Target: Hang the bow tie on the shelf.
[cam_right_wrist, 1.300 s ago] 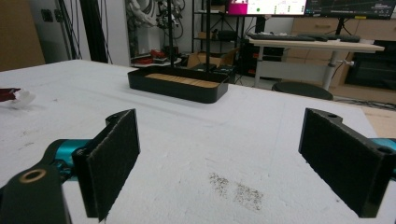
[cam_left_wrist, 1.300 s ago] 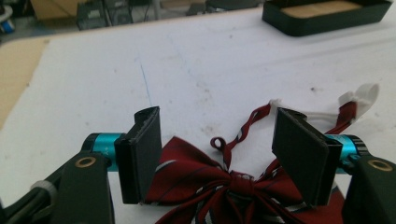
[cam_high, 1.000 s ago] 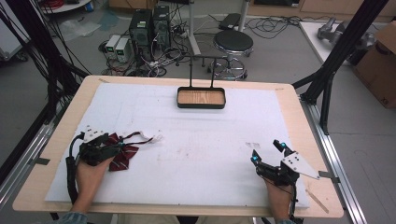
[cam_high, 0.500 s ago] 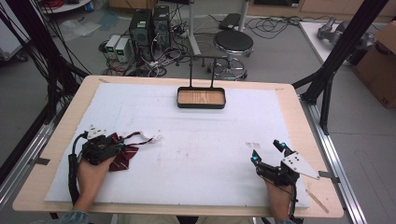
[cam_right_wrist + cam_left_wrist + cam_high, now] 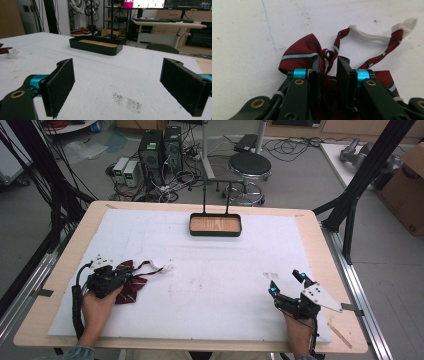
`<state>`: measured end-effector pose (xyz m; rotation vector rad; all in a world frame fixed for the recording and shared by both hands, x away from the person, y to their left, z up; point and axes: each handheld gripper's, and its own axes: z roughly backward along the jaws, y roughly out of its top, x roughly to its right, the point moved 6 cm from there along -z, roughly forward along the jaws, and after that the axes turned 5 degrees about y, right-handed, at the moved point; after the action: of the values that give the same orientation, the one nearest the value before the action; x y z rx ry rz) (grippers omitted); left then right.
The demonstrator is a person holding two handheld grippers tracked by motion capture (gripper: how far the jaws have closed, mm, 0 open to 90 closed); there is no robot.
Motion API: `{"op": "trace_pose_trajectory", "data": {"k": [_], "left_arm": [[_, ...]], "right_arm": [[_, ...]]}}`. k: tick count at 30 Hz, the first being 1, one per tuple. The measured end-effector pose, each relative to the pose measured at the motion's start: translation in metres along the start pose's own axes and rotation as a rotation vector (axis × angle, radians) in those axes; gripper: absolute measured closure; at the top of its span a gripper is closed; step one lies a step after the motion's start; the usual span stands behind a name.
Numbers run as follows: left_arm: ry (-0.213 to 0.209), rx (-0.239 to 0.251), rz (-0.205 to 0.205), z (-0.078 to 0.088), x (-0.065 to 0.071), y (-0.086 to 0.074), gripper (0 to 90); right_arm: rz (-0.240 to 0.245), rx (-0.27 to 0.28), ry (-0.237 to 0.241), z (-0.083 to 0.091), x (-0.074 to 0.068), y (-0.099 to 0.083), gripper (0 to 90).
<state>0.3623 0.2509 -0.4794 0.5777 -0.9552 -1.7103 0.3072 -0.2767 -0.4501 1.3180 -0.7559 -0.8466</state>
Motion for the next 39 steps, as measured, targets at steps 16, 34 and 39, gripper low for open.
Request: {"op": "trace_pose_trajectory", "data": {"k": [16, 34, 39], "left_arm": [[-0.126, 0.187, -0.099, 0.027, 0.023, 0.039, 73.3], [-0.273, 0.262, -0.134, 0.019, 0.058, 0.106, 73.3], [-0.289, 0.257, -0.137, 0.013, 0.064, 0.118, 73.3]], "right_arm": [[0.004, -0.002, 0.004, -0.001, 0.000, 0.000, 11.5], [0.001, -0.002, 0.000, -0.001, 0.002, 0.000, 11.5], [-0.002, -0.003, 0.001, -0.001, 0.001, 0.000, 11.5]]}}
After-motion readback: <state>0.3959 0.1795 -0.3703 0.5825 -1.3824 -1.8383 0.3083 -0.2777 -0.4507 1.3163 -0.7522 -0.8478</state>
